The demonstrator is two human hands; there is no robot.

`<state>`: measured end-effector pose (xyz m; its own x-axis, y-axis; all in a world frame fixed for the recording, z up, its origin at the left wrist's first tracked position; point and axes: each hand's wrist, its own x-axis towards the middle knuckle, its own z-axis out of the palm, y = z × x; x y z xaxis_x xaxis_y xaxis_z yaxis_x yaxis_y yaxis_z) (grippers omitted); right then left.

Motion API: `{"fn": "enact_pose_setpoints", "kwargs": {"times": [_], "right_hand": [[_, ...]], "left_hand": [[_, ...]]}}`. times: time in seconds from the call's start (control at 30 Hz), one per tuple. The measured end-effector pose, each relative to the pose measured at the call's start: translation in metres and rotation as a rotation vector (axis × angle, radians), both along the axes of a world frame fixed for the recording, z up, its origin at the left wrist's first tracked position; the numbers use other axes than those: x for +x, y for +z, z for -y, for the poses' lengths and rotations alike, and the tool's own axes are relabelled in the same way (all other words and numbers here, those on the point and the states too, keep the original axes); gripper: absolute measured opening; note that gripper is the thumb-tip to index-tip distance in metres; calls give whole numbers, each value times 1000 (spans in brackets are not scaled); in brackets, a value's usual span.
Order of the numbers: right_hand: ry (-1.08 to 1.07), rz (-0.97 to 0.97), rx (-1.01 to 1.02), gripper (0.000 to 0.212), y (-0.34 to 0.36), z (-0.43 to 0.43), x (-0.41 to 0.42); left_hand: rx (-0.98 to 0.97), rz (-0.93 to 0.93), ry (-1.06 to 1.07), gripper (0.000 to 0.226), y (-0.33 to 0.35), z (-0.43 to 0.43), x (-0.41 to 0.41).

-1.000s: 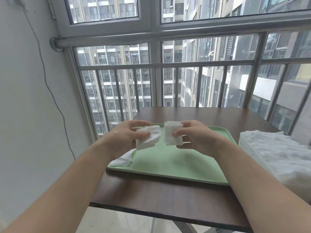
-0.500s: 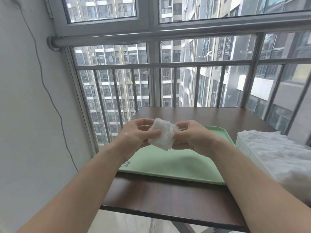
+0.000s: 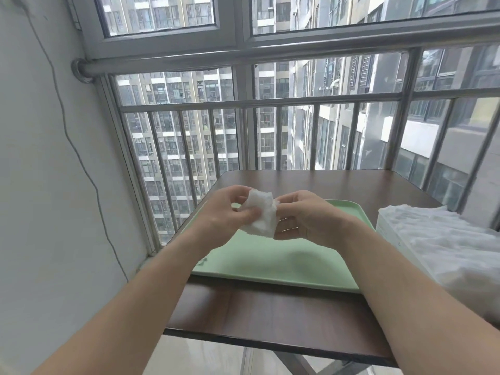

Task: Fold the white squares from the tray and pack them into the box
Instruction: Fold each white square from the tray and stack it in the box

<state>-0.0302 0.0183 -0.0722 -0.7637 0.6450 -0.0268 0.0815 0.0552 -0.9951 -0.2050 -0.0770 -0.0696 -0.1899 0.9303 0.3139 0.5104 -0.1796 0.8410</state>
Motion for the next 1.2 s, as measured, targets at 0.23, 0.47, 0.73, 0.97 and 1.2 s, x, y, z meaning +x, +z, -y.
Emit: {"fn": "enact_pose_setpoints", "kwargs": {"times": [0.23,0.47,0.73,0.97,1.2], "right_hand": [[63,131,89,21,2,4,2],[157,111,7,22,3,5,6],[62,219,57,25,4,5,4],[80,195,54,27,3,5,2],[72,61,-130,31,4,4,1]], "left_hand": [[-27,-105,-232,34,26,3,-1],[22,-283,-209,29,23,-3,2],[-33,-294,-295,19,23,4,1],[-145,-349,-274,20,23,-1,-1],[108,-577,-105,22,14,-2,-2]]}}
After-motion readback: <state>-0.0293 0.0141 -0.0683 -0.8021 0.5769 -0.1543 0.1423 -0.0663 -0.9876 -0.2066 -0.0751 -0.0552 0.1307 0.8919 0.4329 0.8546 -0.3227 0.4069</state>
